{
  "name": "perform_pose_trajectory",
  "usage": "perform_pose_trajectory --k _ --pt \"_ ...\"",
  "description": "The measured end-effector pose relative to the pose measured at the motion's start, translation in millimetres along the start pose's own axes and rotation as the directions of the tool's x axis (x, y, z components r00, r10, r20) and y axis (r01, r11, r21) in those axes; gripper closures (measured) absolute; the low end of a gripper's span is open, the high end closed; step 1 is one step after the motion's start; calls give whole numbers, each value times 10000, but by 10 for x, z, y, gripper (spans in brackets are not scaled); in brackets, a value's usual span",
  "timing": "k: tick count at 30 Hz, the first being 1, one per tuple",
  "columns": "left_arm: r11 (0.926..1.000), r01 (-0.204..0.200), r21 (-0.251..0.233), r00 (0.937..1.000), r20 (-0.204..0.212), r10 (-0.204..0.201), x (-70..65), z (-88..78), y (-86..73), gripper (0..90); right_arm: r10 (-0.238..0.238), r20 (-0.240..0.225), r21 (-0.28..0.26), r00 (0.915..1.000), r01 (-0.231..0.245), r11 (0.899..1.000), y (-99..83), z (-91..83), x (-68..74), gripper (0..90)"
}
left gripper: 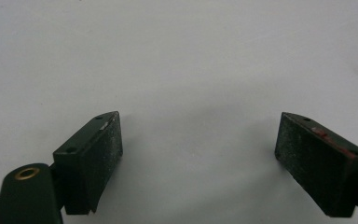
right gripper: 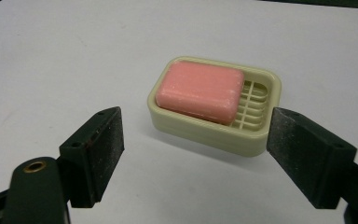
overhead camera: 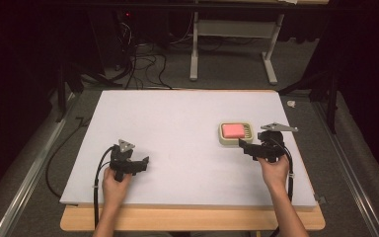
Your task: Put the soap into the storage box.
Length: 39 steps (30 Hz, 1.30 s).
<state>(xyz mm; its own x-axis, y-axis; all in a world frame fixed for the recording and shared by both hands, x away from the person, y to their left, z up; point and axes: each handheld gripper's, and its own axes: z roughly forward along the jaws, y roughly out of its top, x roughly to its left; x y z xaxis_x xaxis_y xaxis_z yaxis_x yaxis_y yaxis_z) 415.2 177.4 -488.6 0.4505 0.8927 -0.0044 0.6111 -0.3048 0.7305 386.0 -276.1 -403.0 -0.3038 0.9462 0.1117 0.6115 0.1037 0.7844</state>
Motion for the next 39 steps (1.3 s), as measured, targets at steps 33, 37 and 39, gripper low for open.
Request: perform_pose_trajectory --k 33,37,39 --pt "10000 -18 -24 10000 -18 18 -3 0 -1 155 25 -423 98 9991 -21 9999 -284 25 98 199" --pt "10000 -27 -27 10000 -27 27 -4 0 -1 155 -26 -516 -24 9987 25 10000 -303 16 125 205" --pt "10000 -29 -28 10000 -29 29 -5 -1 -1 155 -74 -543 -19 9985 73 10000 -312 17 143 206"
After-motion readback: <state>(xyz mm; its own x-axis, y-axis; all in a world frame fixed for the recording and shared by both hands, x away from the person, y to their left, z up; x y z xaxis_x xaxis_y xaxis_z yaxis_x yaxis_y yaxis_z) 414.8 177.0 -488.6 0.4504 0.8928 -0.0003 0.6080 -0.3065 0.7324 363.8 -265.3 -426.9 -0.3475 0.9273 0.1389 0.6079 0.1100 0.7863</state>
